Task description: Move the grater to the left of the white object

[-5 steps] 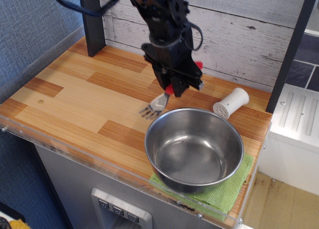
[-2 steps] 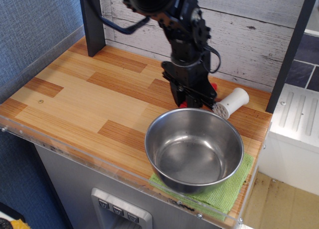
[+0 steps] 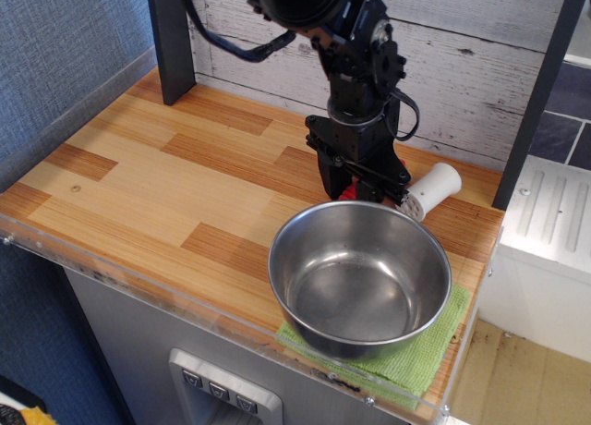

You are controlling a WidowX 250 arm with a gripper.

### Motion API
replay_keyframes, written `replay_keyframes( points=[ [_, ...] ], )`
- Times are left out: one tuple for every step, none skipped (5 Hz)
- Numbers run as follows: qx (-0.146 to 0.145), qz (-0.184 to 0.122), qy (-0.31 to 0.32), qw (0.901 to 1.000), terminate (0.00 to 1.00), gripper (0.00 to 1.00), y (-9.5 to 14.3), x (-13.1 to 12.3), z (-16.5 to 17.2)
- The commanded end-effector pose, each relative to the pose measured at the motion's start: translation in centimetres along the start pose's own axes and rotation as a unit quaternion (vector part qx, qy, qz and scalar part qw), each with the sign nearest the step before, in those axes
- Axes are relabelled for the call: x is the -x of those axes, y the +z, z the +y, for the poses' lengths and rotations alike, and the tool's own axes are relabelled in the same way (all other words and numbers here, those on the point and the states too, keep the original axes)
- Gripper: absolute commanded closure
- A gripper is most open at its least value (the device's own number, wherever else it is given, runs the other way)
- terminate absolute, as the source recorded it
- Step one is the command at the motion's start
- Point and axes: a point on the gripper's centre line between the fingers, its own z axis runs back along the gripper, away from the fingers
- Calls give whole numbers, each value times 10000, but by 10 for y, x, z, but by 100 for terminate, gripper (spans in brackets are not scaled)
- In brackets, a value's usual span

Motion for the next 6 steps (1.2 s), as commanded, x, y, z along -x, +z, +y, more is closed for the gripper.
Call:
replay_keyframes(
  points=[
    [22,-389,-26,9992,0,0,29,-3,5],
    [210,-756,-39,9969,0,0,46,-3,7],
    [285,-1062,92,9939,0,0,67,-1,12],
    [555,-1333,236,9892,0,0,77,0,15],
    [552,-1471,289,9872,0,0,90,5,14],
    [552,-1471,289,9872,0,0,90,5,14]
  ],
)
